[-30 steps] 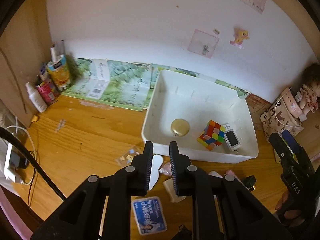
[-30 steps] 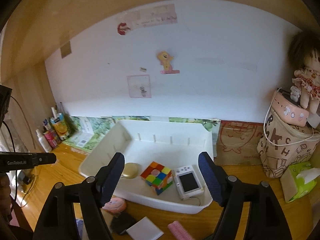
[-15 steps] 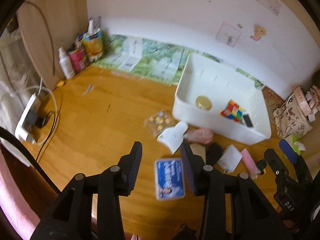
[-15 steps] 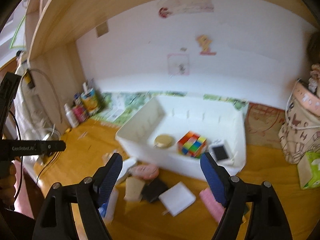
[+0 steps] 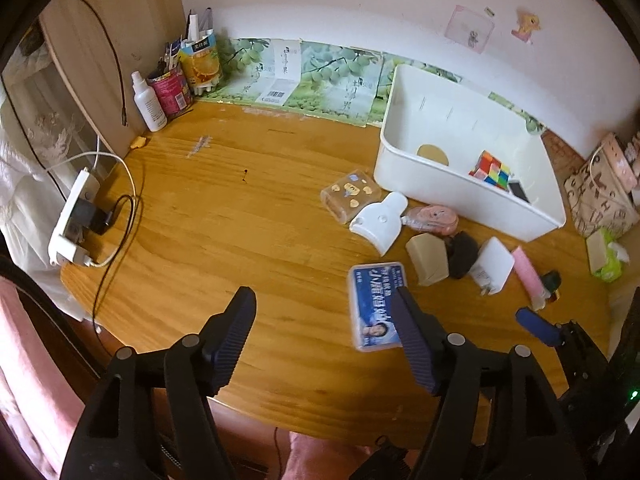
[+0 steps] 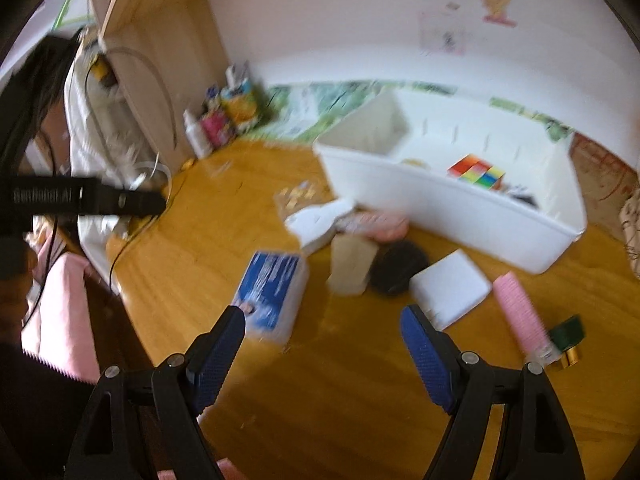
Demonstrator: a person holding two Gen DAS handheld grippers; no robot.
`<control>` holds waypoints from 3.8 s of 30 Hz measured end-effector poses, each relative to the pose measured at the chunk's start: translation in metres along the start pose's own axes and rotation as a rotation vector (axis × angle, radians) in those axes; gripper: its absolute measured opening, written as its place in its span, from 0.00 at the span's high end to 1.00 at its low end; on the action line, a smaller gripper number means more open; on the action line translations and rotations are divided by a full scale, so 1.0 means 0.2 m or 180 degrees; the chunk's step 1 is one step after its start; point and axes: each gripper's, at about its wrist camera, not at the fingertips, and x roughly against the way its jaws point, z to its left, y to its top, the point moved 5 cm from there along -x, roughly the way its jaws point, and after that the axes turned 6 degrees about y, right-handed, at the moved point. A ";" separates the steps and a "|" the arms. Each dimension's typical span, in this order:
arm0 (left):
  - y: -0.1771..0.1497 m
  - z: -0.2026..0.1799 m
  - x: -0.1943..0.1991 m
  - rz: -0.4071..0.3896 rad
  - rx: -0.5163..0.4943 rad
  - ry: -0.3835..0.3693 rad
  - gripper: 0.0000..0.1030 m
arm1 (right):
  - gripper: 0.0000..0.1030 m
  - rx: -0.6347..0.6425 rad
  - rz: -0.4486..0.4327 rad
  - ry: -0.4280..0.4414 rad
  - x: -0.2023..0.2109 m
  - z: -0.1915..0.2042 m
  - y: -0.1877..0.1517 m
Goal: Organize rigid objects
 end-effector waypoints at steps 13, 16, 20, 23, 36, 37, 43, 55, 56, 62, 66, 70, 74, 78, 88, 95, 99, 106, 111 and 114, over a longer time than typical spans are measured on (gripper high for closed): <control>0.13 0.03 -0.16 0.0158 -0.0629 -0.0026 0.22 | 0.22 0.0133 0.0369 0.0054 -0.24 0.21 0.00; 0.15 0.03 -0.21 0.0200 -0.0855 -0.0051 0.22 | 0.22 0.0051 0.0390 -0.0004 -0.29 0.22 0.02; 0.21 0.02 -0.28 0.0207 -0.1154 -0.0085 0.20 | 0.22 -0.0124 0.0374 -0.0095 -0.36 0.22 0.05; 0.25 0.01 -0.32 0.0193 -0.1323 -0.0103 0.20 | 0.21 -0.0264 0.0347 -0.0177 -0.41 0.22 0.06; 0.40 -0.15 -0.55 0.0215 -0.1967 -0.0414 0.20 | 0.22 -0.0670 0.0454 -0.0515 -0.55 0.22 0.05; 0.41 -0.17 -0.57 0.0231 -0.1987 -0.0436 0.20 | 0.22 -0.0680 0.0479 -0.0549 -0.56 0.22 0.04; 0.44 -0.27 -0.69 0.0370 -0.2016 -0.0600 0.20 | 0.23 -0.0640 0.0595 -0.0692 -0.57 0.20 0.05; 0.48 -0.29 -0.94 0.0754 -0.1724 -0.0693 0.21 | 0.45 -0.0367 0.0786 -0.0614 -0.62 0.21 0.12; 0.49 -0.29 -0.95 0.0765 -0.1699 -0.0683 0.21 | 0.45 -0.0332 0.0794 -0.0594 -0.63 0.21 0.13; 0.52 -0.28 -0.98 0.0774 -0.1582 -0.0800 0.29 | 0.43 -0.0215 0.0812 -0.0535 -0.68 0.21 0.19; 0.52 -0.28 -1.00 0.0820 -0.1594 -0.0773 0.46 | 0.42 -0.0163 0.0838 -0.0552 -0.71 0.22 0.21; 0.53 -0.27 -1.02 0.0820 -0.1611 -0.0782 0.47 | 0.42 -0.0110 0.0859 -0.0592 -0.74 0.25 0.24; 0.52 -0.26 -1.00 0.0799 -0.1640 -0.0726 0.47 | 0.43 -0.0093 0.0864 -0.0615 -0.74 0.24 0.25; 0.50 -0.24 -0.97 0.0751 -0.1616 -0.0682 0.47 | 0.48 -0.0079 0.0852 -0.0641 -0.72 0.25 0.22; 0.46 -0.15 -0.79 0.0403 -0.1625 -0.0530 0.47 | 0.85 -0.0152 0.0740 -0.0677 -0.63 0.27 0.20; 0.40 -0.07 -0.64 0.0198 -0.1505 -0.0446 0.47 | 0.44 -0.0181 0.0666 -0.0623 -0.56 0.32 0.17; 0.39 -0.01 -0.58 0.0105 -0.1430 -0.0385 0.47 | 0.33 -0.0121 0.0695 -0.0528 -0.57 0.38 0.15; 0.38 0.10 -0.47 -0.0049 -0.1302 -0.0338 0.47 | 0.33 0.0041 0.0827 -0.0591 -0.65 0.45 0.15; 0.37 0.16 -0.41 -0.0129 -0.1186 -0.0302 0.47 | 0.59 0.0281 0.0888 -0.0924 -0.75 0.45 0.16; 0.36 0.20 -0.39 -0.0157 -0.1095 -0.0288 0.47 | 0.77 0.0373 0.0869 -0.1004 -0.77 0.44 0.19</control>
